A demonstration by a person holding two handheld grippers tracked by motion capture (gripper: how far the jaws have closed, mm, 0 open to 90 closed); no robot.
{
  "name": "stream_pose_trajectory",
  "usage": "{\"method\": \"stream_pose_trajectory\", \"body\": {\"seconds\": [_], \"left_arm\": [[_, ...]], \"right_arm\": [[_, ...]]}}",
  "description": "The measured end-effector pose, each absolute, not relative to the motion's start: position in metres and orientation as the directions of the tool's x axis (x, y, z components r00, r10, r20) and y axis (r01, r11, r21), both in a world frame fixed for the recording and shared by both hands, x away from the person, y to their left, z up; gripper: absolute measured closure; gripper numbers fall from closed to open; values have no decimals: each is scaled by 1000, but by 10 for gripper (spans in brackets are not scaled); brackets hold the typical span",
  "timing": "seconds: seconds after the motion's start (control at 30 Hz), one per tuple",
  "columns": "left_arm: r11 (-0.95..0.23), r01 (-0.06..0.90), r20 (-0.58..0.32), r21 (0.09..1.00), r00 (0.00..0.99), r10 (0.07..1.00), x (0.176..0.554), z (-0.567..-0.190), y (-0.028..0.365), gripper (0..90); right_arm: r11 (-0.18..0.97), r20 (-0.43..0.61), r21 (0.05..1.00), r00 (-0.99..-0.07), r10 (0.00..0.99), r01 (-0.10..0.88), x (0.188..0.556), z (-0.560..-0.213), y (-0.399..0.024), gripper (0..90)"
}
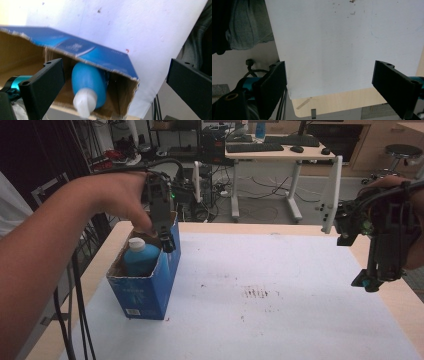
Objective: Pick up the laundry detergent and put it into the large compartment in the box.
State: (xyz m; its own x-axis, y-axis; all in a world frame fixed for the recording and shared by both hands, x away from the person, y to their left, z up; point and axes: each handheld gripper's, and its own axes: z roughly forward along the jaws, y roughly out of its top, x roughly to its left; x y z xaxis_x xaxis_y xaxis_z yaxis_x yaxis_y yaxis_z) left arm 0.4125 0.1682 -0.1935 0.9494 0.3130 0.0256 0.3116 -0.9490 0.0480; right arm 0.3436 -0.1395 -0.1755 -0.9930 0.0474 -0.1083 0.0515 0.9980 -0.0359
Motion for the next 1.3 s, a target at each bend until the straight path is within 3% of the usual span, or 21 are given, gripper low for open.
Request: {"method": "stream_pose_trajectory", "body": {"seconds": [0.67, 1.3], "left_arm": [[-980, 194, -18, 31, 981, 194, 410, -206, 129, 17], [-984, 176, -51, 25, 983, 175, 426, -216, 112, 17]], "right_arm": [[997, -85, -42, -994, 61, 65, 358, -191, -129, 117], [997, -71, -38, -996, 62, 65, 370, -197, -136, 117]]}}
